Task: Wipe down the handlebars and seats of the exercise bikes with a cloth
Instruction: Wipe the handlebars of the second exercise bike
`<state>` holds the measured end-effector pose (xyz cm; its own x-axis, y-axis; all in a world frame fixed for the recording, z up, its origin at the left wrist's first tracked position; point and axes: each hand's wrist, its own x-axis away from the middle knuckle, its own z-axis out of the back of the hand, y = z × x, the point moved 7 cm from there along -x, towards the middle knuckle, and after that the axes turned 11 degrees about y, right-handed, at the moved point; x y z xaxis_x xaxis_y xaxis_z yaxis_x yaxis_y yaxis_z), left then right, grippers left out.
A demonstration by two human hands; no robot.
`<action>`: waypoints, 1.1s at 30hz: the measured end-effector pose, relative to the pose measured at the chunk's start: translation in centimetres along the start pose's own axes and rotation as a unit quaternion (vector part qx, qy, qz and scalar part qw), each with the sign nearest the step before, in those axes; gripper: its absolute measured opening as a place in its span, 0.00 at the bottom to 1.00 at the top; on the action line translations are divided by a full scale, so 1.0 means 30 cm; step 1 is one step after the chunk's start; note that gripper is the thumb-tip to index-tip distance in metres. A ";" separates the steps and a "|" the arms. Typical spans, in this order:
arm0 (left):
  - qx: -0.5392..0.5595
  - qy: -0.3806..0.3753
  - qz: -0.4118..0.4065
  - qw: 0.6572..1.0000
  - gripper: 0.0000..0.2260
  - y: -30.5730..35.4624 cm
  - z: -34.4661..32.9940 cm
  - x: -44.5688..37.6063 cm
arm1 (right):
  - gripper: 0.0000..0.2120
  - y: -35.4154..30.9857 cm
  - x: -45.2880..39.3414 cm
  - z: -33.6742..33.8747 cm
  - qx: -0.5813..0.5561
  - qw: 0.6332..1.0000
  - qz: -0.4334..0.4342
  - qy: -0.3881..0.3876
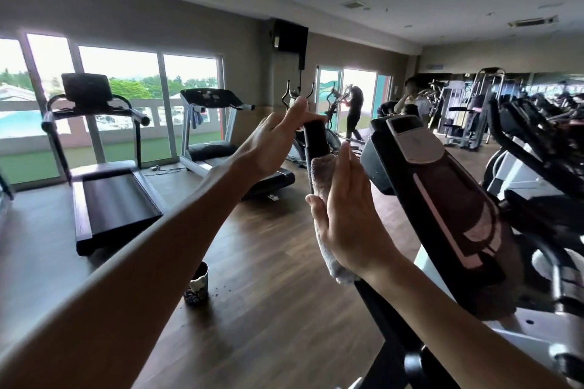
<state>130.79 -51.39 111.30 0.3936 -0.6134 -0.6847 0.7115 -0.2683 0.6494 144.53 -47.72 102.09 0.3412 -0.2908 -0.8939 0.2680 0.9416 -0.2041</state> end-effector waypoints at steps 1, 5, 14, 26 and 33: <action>0.002 0.000 -0.021 1.000 0.28 -0.004 -0.002 -0.005 | 0.39 -0.003 -0.003 0.001 0.001 1.000 -0.004 -0.002; -0.013 0.011 -0.123 0.992 0.14 -0.014 -0.002 -0.023 | 0.38 -0.010 -0.008 0.005 0.011 1.000 -0.006 -0.010; 0.027 -0.094 -0.235 0.967 0.17 -0.029 -0.015 -0.115 | 0.32 -0.033 -0.002 0.029 0.140 0.988 -0.046 0.033; 0.166 -0.218 -0.302 0.913 0.10 -0.049 -0.089 -0.136 | 0.38 -0.113 0.030 0.014 0.314 0.944 -0.068 0.068; 0.210 -0.275 -0.316 0.883 0.12 -0.050 -0.088 -0.178 | 0.39 -0.117 0.056 0.019 0.332 0.933 -0.097 0.096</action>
<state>129.14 -45.75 113.11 -0.4301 -0.4791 -0.7652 0.3637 -0.8677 0.3389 144.67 -51.60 101.53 0.0782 -0.3490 -0.9339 0.8293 0.5427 -0.1334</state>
